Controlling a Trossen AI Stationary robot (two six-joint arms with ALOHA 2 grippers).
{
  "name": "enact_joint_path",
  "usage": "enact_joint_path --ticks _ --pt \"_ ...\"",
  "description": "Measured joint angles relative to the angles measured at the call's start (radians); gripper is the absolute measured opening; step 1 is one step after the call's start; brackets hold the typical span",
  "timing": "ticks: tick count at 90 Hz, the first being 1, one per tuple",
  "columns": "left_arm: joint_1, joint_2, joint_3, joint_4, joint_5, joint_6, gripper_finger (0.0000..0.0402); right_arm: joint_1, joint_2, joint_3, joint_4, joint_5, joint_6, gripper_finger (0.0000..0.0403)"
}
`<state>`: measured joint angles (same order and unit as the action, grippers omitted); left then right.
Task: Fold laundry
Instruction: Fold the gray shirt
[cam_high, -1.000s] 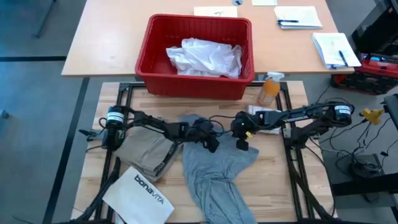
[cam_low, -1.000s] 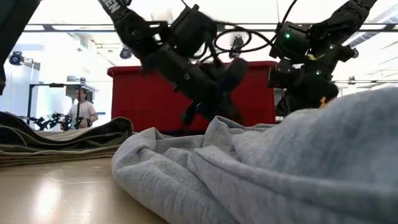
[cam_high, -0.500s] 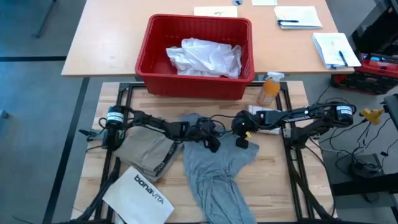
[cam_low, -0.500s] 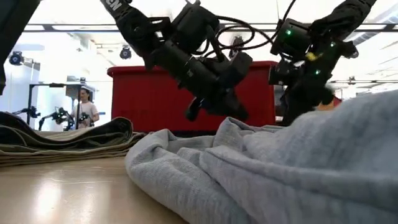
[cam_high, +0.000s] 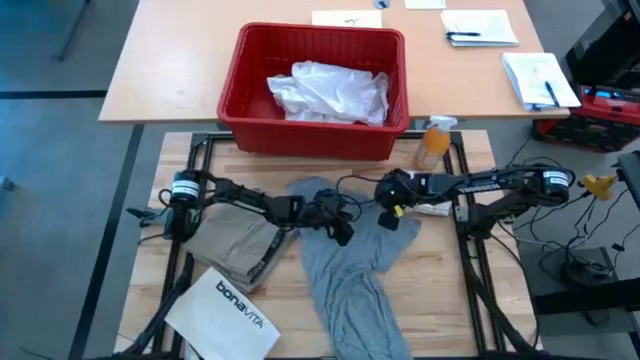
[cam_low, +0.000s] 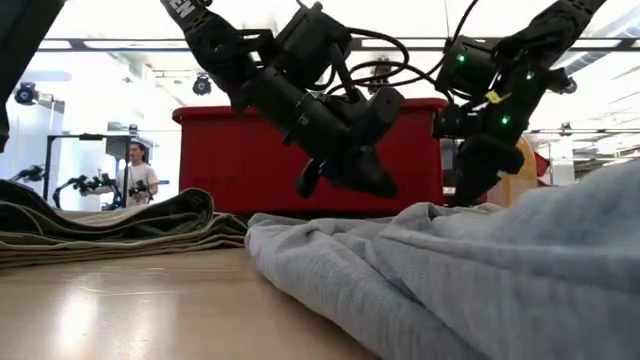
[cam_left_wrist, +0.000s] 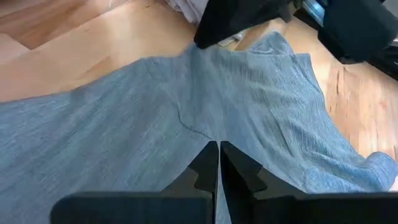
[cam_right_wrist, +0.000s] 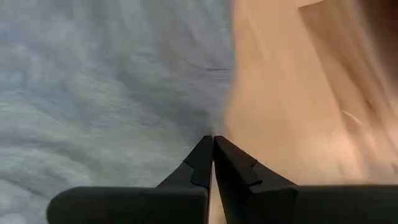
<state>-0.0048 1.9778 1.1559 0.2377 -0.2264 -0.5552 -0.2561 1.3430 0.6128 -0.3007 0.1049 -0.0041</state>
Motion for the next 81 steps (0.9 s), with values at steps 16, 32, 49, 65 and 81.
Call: enact_joint_path --ticks 16,32,49,65,81 --pt "-0.001 0.013 -0.001 0.005 0.0 -0.003 0.0 -0.011 0.0 0.0 -0.003 0.002 0.002 0.0002" --pt "-0.001 0.044 -0.001 -0.001 0.006 -0.025 0.0 -0.013 -0.014 0.003 -0.048 0.002 0.041 0.0063" --pt "-0.001 0.045 -0.001 0.023 0.0 -0.027 0.0 -0.013 -0.089 0.004 -0.115 0.004 0.161 0.0188" --pt "-0.001 0.056 -0.001 -0.011 0.0 -0.027 0.0 -0.01 -0.207 -0.002 -0.199 -0.12 0.244 0.0228" --pt "-0.001 0.066 -0.003 -0.029 0.001 -0.03 0.0 0.016 -0.261 -0.104 -0.155 -0.422 0.286 0.0197"
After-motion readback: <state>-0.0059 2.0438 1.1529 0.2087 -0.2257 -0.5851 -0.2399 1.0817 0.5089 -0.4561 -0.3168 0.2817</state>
